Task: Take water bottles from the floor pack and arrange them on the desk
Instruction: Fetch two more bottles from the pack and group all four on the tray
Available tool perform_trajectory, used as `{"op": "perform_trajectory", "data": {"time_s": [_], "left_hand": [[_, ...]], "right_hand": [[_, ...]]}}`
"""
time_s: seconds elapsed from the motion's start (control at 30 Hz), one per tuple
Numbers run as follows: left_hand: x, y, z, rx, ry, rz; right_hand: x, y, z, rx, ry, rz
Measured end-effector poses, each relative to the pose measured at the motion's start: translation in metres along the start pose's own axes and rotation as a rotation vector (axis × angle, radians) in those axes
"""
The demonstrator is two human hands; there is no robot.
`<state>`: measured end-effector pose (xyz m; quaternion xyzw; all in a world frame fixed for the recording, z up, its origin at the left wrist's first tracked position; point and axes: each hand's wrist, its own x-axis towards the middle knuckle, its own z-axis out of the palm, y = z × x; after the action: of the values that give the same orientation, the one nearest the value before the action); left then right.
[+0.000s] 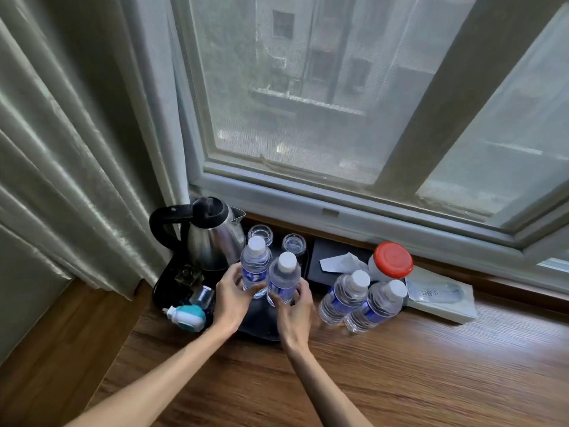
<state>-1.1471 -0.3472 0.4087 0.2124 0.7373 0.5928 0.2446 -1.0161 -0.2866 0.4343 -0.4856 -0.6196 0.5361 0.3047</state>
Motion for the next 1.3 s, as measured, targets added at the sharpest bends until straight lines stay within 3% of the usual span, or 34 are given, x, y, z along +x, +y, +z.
{"op": "perform_trajectory", "data": {"time_s": [0.37,0.83,1.1,1.3], "left_hand": [[0.036,0.001,0.02,0.081,0.068,0.018],[0.024,0.013,0.024,0.116,0.056,0.007],[-0.033,0.025,0.037,0.067,0.12,-0.2],[-0.087,0.02,0.059,0.129,-0.048,-0.085]], "right_hand": [[0.037,0.0,0.017,-0.075,0.1,-0.013],[0.037,-0.005,0.015,-0.092,0.046,-0.016],[0.003,0.0,-0.004,-0.029,-0.019,0.064],[-0.052,0.034,-0.071,0.019,0.202,0.117]]}}
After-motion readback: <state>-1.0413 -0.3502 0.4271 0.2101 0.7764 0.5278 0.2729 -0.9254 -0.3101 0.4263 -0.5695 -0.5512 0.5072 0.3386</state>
